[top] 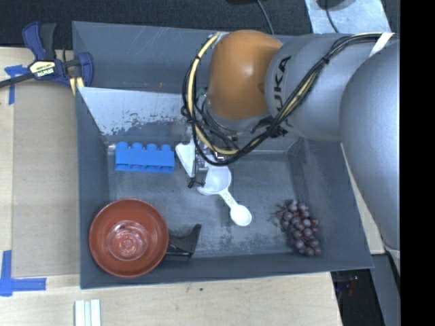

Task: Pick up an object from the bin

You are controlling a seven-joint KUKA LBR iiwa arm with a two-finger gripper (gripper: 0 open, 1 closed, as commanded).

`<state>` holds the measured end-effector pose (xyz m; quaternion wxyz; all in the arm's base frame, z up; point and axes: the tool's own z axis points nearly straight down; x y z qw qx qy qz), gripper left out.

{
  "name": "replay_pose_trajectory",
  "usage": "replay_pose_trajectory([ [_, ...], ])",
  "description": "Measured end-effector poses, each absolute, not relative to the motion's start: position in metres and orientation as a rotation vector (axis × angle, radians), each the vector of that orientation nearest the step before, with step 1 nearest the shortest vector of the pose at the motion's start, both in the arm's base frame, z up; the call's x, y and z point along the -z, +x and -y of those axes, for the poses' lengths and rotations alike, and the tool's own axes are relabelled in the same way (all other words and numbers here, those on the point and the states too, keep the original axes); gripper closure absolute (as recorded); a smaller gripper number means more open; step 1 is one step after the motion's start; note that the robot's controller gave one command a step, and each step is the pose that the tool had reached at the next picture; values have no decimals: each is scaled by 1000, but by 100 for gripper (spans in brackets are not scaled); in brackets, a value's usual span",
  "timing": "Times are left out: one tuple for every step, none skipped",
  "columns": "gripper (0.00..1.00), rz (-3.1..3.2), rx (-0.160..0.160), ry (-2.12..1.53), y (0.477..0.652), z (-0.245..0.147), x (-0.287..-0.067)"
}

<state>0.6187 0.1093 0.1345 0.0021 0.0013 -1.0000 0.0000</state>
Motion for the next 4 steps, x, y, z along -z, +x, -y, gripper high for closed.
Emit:
replay_pose_trajectory([
  [0, 3145, 1, 0, 620, -109, -140],
  [0, 3150, 6, -17, 620, -176, -73],
  [0, 3158, 0, -49, 627, -208, -136],
  [0, 3131, -3, -275, 628, -203, -100],
])
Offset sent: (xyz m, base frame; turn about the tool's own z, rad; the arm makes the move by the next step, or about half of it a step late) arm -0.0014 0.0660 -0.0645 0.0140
